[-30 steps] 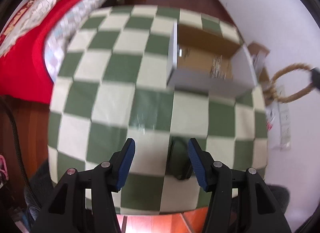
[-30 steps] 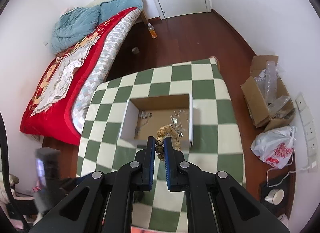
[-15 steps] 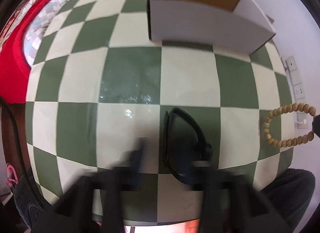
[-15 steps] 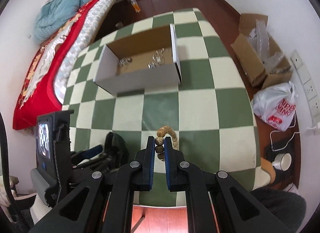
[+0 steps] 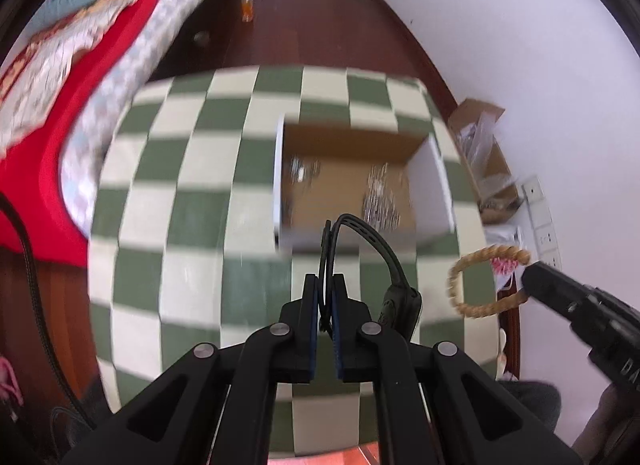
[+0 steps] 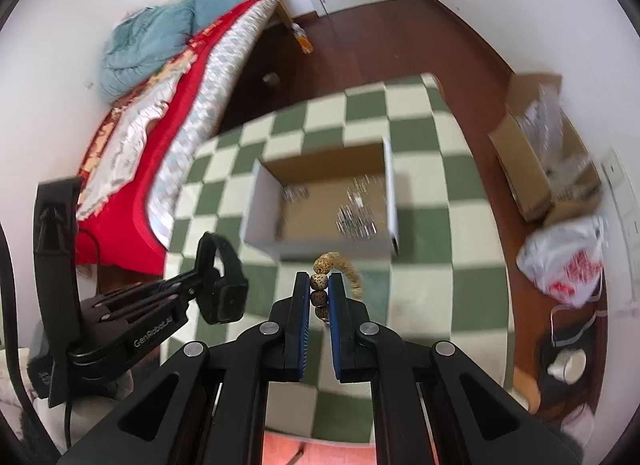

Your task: Organize jewelry

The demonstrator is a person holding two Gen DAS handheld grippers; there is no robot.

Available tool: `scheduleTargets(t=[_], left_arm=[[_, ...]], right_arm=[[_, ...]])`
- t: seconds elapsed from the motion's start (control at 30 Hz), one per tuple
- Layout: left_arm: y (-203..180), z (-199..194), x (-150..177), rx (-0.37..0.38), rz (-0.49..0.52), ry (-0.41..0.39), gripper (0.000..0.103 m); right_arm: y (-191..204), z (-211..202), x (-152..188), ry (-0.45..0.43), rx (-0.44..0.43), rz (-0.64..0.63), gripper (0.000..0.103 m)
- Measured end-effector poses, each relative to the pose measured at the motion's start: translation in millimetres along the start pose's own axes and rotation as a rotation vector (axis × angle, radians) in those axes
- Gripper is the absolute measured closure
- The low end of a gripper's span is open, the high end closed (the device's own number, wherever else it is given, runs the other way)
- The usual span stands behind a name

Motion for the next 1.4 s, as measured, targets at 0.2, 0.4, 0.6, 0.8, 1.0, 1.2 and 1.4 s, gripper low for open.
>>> scheduleTargets(t=[0.2,0.4,0.6,0.8,1.0,1.2,1.4], left_arm=[[6.5,46.8,-50.4,0.004,-0.019,0.044,0.096],[10.1,89.3,-66.7,-0.021,-0.04,0.118,0.093],[9.1,105.3,-71.1,-0.054,-0.044,0.15,0.08],[11.6,90.4,-76.3,-0.159,0.011,0.058,0.025],[21.8,75.2,-74.3,-0.263,0.04,0.011,0.0],[29.1,60.9,-55.6,-0.284,0.043,-0.012,0.0],[29.7,50.2,-33.3,-0.255,0.026,-0.011,0.0]], right_arm=[[7.9,46.7,-50.8,0.035,-0.011,0.011,0.094],[-2.5,104.6,-70.6,0.112,0.034,0.017,0.093],[-24.5,135.8,-71.6,0.169,0.092,0.033,0.093],[-34.2,131.7,-66.4,0.178,0.191,-0.015,0.042],[-35.1,119.7,-56.3,0.165,0.326,-0.091,0.006],[-35.6,116.3,-34.7,0.187,0.36,-0.109,0.0],[-34.2,98.3,-16.7,0.149,0.383,-0.112,0.0]])
Point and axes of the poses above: each gripper's, at about its wrist camera, not at the fingertips, and z roughly the way its jaws point, y to its left, x to its underside, the point moved 3 cm from there along z, roughly the way its jaws point, and after that the axes turned 12 degrees about -y, right-handed, at the moved point
